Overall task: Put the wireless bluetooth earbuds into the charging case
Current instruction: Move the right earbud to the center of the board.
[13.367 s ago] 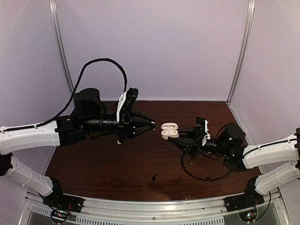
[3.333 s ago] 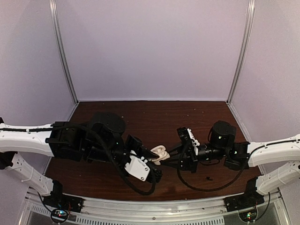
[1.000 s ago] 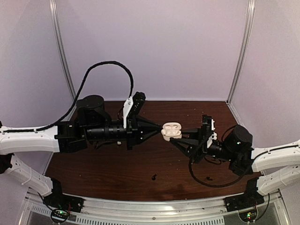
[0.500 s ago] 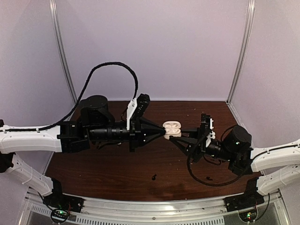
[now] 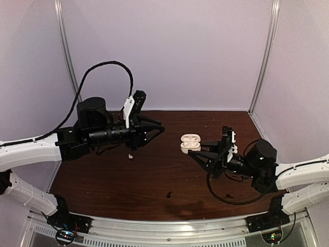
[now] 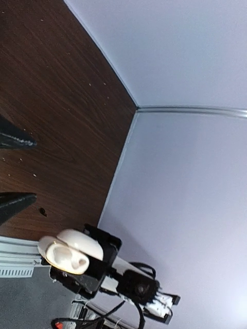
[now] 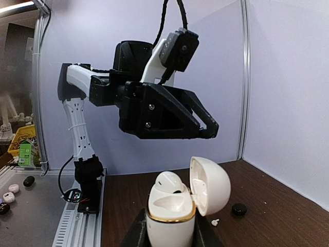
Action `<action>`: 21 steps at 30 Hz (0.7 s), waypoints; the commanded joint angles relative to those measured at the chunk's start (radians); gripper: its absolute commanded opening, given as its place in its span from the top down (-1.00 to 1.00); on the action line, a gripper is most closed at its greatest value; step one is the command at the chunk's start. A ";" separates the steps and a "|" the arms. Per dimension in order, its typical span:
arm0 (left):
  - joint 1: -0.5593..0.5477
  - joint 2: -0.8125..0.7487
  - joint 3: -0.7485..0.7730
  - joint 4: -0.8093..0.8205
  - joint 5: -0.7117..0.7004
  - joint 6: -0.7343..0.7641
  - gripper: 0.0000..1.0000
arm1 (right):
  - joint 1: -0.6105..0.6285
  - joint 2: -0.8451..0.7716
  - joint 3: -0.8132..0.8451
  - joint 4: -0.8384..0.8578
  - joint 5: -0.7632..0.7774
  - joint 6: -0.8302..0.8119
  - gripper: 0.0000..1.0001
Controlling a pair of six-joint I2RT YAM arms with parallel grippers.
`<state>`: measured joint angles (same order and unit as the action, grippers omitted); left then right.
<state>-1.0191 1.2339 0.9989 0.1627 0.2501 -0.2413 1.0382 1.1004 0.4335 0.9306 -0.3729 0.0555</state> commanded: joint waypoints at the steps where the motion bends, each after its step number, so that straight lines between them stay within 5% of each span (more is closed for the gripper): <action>1: 0.104 -0.003 -0.065 -0.042 -0.038 -0.092 0.34 | -0.027 -0.031 -0.026 -0.008 0.042 0.032 1.00; 10: 0.322 -0.015 -0.200 -0.176 -0.213 -0.243 0.07 | -0.089 -0.046 -0.062 -0.069 0.048 0.079 1.00; 21: 0.333 0.035 -0.403 -0.061 -0.466 -0.455 -0.08 | -0.109 -0.042 -0.102 -0.022 0.054 0.110 1.00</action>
<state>-0.6872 1.2331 0.6415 -0.0124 -0.1081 -0.5766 0.9356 1.0668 0.3416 0.8665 -0.3347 0.1455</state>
